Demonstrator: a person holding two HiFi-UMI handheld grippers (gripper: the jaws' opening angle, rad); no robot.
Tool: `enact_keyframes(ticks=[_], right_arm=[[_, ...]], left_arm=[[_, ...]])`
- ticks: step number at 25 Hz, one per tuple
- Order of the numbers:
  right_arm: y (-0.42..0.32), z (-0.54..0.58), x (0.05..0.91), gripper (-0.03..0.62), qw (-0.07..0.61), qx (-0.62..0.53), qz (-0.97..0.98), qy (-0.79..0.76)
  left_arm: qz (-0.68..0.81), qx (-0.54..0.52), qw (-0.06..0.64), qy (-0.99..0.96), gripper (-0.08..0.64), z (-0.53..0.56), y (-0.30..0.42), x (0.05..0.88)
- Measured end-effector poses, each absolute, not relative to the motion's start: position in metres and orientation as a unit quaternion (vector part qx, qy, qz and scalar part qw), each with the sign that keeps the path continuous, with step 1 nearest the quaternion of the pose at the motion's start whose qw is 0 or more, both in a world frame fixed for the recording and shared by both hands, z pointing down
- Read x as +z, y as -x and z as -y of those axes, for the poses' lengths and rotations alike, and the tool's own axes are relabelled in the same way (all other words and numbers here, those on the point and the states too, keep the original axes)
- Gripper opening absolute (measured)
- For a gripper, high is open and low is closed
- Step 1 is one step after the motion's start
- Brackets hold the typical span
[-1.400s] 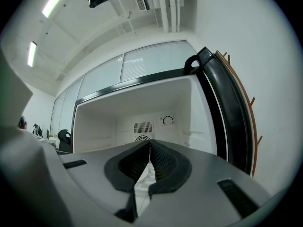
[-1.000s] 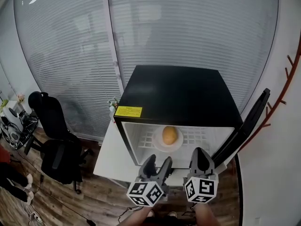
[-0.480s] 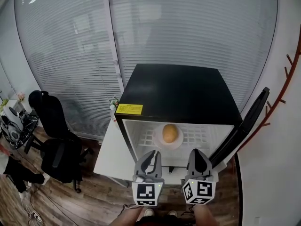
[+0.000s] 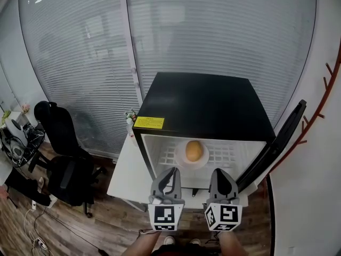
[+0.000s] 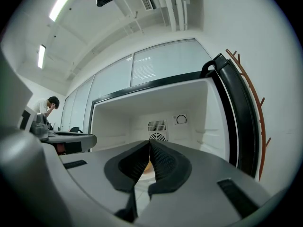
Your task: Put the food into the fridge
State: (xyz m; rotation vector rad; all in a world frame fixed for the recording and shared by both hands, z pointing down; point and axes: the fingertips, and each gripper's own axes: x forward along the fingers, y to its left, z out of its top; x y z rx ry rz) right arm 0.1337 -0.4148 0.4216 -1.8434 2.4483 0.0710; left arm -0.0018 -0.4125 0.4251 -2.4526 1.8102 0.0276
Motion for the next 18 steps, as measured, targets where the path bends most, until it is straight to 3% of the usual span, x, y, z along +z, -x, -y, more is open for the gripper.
enact_keyframes(ticks=[18], right_arm=[[-0.1404, 0.4218, 0.4188, 0.026, 0.036, 0.026, -0.793, 0.607]], left_arm=[[-0.592, 0.008, 0.047, 0.805, 0.026, 0.4191, -0.0057, 0.4291]])
